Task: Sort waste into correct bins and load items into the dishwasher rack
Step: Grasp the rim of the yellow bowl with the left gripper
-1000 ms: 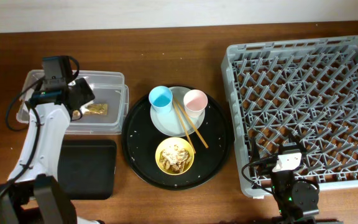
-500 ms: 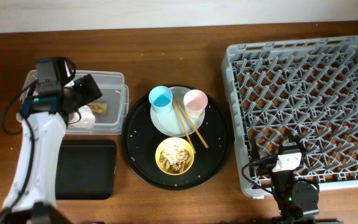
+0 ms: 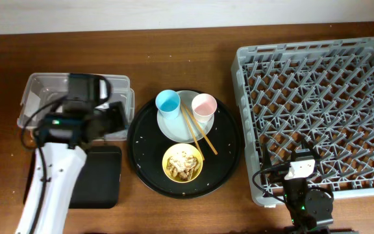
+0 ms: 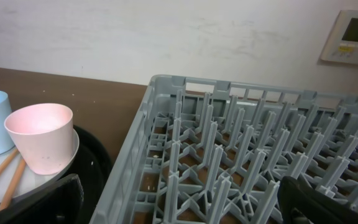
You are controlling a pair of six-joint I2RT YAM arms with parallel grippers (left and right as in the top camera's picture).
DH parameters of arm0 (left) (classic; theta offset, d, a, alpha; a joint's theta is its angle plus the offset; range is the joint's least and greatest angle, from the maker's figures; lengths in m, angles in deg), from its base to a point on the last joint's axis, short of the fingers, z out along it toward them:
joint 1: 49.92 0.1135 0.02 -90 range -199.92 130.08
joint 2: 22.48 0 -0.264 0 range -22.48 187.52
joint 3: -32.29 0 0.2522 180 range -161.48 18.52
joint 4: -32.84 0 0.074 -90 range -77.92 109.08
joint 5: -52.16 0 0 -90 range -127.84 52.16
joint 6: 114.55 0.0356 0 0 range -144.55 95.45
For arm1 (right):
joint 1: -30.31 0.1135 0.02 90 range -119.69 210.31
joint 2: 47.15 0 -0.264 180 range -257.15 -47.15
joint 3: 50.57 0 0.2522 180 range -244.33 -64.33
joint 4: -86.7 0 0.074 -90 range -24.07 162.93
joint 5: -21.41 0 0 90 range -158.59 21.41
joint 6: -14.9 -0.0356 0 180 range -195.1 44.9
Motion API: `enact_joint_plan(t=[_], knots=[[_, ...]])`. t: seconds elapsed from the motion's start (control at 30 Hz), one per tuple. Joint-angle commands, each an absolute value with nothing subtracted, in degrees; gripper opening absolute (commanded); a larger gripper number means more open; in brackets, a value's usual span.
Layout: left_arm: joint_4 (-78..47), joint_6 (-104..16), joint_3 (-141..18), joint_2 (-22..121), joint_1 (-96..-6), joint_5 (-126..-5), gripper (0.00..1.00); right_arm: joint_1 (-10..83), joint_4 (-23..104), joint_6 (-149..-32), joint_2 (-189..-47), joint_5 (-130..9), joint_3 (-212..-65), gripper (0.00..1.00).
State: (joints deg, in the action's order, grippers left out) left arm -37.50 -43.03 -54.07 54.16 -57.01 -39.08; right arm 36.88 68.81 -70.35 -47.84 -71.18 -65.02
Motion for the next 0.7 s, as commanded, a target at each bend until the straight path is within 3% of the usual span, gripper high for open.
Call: enact_joint_plan(t=[0.0,0.03,0.17,0.23,0.37,0.53,0.67], knots=[[-38.9,-42.9,-54.8,53.5,-64.5,-39.2,0.21,36.6,68.6,-70.2,-47.5,-71.9,-64.6,0.98],[-39.3,-42.9,-54.8,53.5,-66.1,-39.2,0.14,36.6,68.6,-70.2,-47.4,-71.9,-64.6,0.98],[-40.6,-43.2,-54.6,53.5,-74.4,-39.2,0.10,36.6,68.6,-70.2,-47.5,-71.9,-64.6,0.98],[-41.2,-44.0,-54.6,53.5,-77.4,-39.1,0.03,36.6,68.6,-70.2,-47.5,-71.9,-64.6,0.98],[-41.5,-47.6,-51.9,53.7,-80.4,-39.2,0.01,36.6,68.6,-70.2,-47.5,-71.9,-64.6,0.98],[-32.3,-50.3,-43.5,53.8,-86.0,-43.7,0.01,36.6,68.6,-70.2,-47.5,-71.9,-64.6,0.98],[-24.9,-50.9,-39.6,54.6,-89.8,-45.6,0.12,36.6,68.6,-70.2,-47.5,-71.9,-64.6,0.98]])
